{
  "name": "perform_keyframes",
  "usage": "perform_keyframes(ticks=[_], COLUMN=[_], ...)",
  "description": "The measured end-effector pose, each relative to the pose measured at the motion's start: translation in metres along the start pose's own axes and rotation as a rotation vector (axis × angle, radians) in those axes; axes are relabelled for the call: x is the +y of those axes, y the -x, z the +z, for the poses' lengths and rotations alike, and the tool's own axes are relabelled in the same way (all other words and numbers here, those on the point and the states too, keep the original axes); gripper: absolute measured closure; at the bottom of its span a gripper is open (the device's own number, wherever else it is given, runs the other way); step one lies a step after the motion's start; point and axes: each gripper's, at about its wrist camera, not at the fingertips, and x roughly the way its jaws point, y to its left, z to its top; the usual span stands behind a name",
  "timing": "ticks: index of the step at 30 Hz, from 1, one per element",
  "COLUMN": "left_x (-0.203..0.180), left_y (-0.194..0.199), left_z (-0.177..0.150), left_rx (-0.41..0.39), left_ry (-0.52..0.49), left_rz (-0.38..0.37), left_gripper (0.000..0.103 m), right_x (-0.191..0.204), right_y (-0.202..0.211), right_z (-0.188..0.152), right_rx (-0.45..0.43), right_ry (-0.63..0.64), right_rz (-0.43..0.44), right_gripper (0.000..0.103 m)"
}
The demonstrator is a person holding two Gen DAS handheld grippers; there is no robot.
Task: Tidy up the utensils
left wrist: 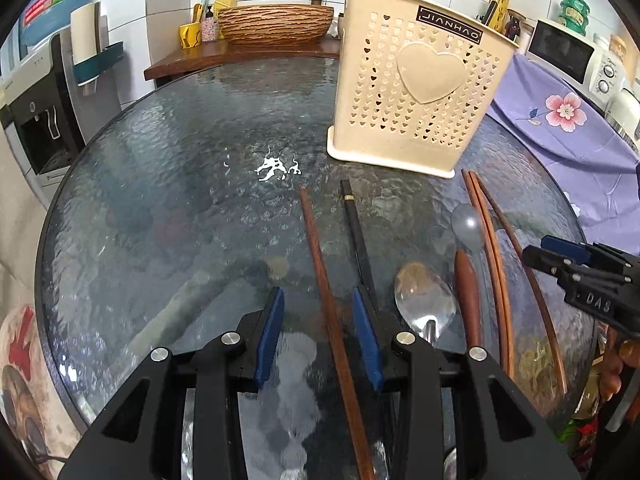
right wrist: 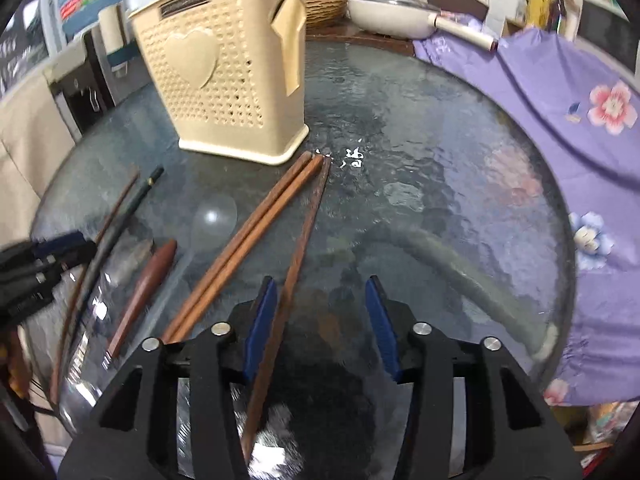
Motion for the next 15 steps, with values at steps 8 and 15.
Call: perform_keyframes(ticks=[8, 15], left_x=[0.007, 0.006], left_y=[-0.020, -0.034], left_z=[0.025, 0.042], left_rx=[0.010, 0.027], left_ry=[0.029, 0.021], left_rz=[0.011, 0.015], left_gripper=[0.074, 0.085], right_x=[0.006, 0.010], right_y=[-0.022, -0.038], right_z=[0.035, 0.058], right_rx=[0.000, 0.027], right_ry=[0.013, 0.019], right_rz=[-0.015, -0.043], right_gripper=[0.076, 0.086])
